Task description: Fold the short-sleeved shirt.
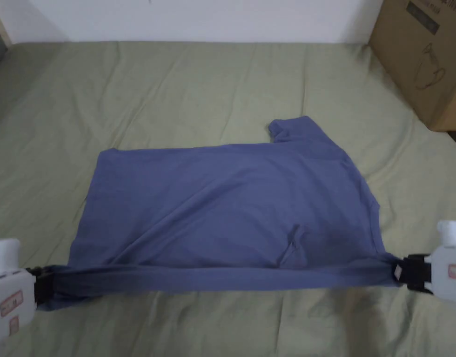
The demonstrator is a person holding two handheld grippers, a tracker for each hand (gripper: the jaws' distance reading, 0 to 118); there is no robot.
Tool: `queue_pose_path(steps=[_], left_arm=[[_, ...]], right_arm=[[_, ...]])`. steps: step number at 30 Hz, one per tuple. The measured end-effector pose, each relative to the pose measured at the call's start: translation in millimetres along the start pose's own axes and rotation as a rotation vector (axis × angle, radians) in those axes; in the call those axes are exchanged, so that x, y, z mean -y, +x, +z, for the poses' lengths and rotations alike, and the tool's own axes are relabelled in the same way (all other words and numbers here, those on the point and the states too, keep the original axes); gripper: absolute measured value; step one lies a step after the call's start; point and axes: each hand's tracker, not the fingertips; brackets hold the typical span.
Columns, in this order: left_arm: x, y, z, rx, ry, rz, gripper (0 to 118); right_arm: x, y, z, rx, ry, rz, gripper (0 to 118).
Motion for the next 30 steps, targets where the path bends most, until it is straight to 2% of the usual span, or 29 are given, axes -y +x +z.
queue_pose_path(steps=[2, 4, 5, 6, 7, 8, 9, 10, 11, 13, 15, 16, 17, 18, 19, 20, 23, 27, 28, 29, 30], left_arm=[[-21, 2, -14, -0.016, 0.018, -0.037, 3], [-40, 8, -36, -0.014, 0.013, -0.077, 3], [-46, 10, -52, -0.013, 0.011, -0.091, 7], [-52, 13, -63, -0.033, -0.018, -0.113, 19], [-57, 17, -75, -0.079, -0.062, -0.136, 43], [-60, 18, -85, -0.107, -0.09, -0.146, 58], [-60, 17, -90, -0.108, -0.091, -0.13, 68], [-59, 15, -91, -0.1, -0.087, -0.111, 80], [-57, 12, -88, -0.088, -0.093, -0.076, 85], [-50, 5, -72, -0.04, -0.063, 0.005, 84], [-41, -2, -55, 0.016, -0.051, 0.067, 81], [-34, -4, -45, 0.027, -0.042, 0.087, 67], [-24, -8, -32, 0.032, -0.021, 0.097, 45], [-14, -8, -21, 0.032, -0.005, 0.097, 17], [-3, -7, -11, 0.028, 0.003, 0.097, 1], [12, -6, -2, 0.006, 0.019, 0.104, 0], [37, -11, 13, 0.021, 0.011, 0.127, 0], [39, -16, 6, -0.008, 0.018, 0.144, 0], [36, -18, 3, -0.007, 0.024, 0.149, 4], [33, -25, -8, 0.016, 0.031, 0.155, 19], [29, -26, -14, 0.031, 0.021, 0.164, 46]], right_arm=[[-28, -1, -21, 0.023, -0.004, 0.029, 4], [-51, -2, -47, 0.025, -0.029, 0.007, 4], [-60, 0, -63, 0.018, -0.043, -0.004, 4], [-66, 0, -75, 0.018, -0.059, -0.005, 5], [-70, 0, -88, 0.049, -0.086, -0.004, 21], [-73, -2, -99, 0.096, -0.111, 0.021, 47], [-73, -4, -104, 0.148, -0.129, 0.04, 72], [-71, -5, -106, 0.166, -0.127, 0.061, 84], [-67, -6, -100, 0.148, -0.105, 0.066, 84], [-61, -7, -86, 0.113, -0.072, 0.057, 84], [-50, -6, -66, 0.067, -0.031, 0.043, 82], [-41, -7, -56, 0.056, -0.016, 0.042, 76], [-31, -9, -46, 0.051, 0.002, 0.044, 66], [-21, -12, -38, 0.044, 0.023, 0.049, 52], [-9, -12, -30, 0.044, 0.035, 0.051, 22], [8, -15, -23, 0.05, 0.046, 0.034, 4], [43, -16, -19, -0.02, 0.017, -0.055, 1], [65, -20, -18, -0.021, 0.004, -0.085, 0], [67, -20, -19, -0.025, 0.004, -0.095, 0], [66, -18, -20, -0.032, -0.005, -0.108, 0], [67, -18, -19, -0.037, -0.005, -0.119, 0]])
